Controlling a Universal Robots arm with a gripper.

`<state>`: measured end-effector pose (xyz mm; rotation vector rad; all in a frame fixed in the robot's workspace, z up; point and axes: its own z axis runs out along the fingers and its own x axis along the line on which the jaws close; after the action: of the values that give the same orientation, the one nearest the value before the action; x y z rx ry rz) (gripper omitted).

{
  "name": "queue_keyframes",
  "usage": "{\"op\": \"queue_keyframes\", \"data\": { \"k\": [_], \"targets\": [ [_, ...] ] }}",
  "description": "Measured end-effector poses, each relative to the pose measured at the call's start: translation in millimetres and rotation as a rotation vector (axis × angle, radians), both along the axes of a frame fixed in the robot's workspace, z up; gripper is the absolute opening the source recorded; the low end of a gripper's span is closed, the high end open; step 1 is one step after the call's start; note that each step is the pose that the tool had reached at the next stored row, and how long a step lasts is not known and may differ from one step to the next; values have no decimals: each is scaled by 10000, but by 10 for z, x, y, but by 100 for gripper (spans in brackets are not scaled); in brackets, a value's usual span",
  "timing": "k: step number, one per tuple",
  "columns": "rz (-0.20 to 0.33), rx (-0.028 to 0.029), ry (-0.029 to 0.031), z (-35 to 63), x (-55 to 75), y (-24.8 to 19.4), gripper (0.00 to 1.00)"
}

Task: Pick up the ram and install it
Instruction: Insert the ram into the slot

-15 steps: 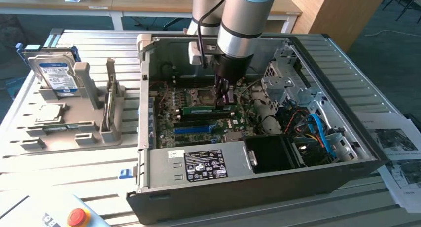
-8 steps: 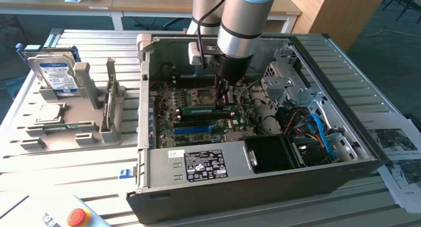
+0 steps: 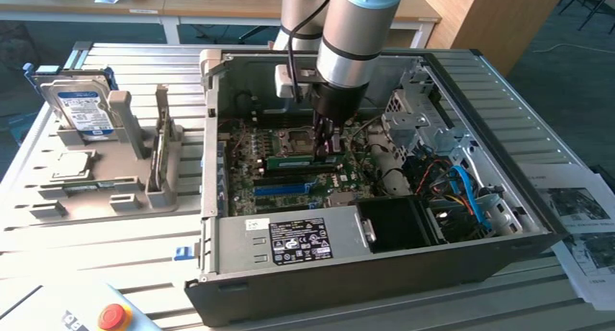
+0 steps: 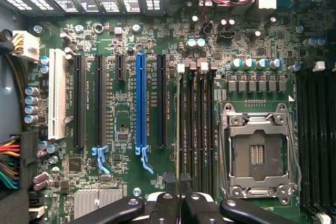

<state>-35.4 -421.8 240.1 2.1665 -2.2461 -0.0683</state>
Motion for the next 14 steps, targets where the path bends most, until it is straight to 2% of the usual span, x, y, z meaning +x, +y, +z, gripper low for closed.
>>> {"op": "queue_keyframes", "data": {
  "k": [2, 7, 14],
  "targets": [
    [-1, 3, -1, -2, 0, 2, 12],
    [-1, 3, -1, -5, -8, 42, 12],
    [41, 0, -1, -5, -8, 42, 12]
  ]
}}
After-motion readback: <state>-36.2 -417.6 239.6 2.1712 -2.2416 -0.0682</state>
